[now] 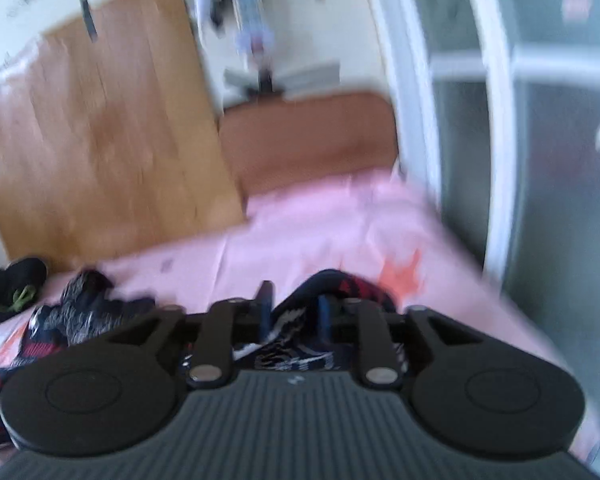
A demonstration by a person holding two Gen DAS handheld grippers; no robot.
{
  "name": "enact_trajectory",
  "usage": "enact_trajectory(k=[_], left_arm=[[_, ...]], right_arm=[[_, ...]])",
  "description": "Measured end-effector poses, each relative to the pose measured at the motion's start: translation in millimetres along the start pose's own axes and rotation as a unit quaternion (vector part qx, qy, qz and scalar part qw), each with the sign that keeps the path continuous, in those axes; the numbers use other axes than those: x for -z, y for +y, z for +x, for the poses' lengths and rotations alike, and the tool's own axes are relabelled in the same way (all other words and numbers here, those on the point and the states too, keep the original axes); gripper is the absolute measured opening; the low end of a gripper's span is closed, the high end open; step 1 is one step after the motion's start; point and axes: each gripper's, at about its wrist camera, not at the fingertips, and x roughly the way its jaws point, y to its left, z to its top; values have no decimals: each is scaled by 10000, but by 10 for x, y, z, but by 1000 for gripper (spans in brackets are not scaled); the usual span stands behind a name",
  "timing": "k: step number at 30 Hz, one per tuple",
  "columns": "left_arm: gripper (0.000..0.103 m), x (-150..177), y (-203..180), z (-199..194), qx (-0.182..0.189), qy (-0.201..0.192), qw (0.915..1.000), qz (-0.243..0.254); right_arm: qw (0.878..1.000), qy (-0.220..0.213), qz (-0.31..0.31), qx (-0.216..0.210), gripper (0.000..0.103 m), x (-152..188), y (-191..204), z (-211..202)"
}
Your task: Fold small clothes
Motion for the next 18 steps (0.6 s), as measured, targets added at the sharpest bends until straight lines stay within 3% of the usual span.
enact_trajectory(k=[1, 5, 9, 11, 14, 18], left_arm=[[48, -93, 6, 77, -91, -5, 9999, 53], [55, -472, -50, 727, -257, 393, 9982, 376], [90, -767, -115, 1673, -270, 977, 9926, 676], [93, -815, -120, 2052, -363, 1182, 9898, 713], [96, -781, -41, 2504, -491, 1541, 9850, 605], [90, -752, 29, 2700, -476, 1689, 9834, 468]], right_arm=[[9995, 252, 49, -161, 51, 16, -9, 96], [9894, 975, -516, -949, 53, 219, 225, 251], [9678, 1275, -889, -1982, 53, 517, 526, 88], [9581, 1176, -883, -2456, 55, 487, 609, 38], [9590, 847, -864, -2562, 71, 329, 708, 113], [9731, 807, -628, -2065, 73, 78, 783, 633]])
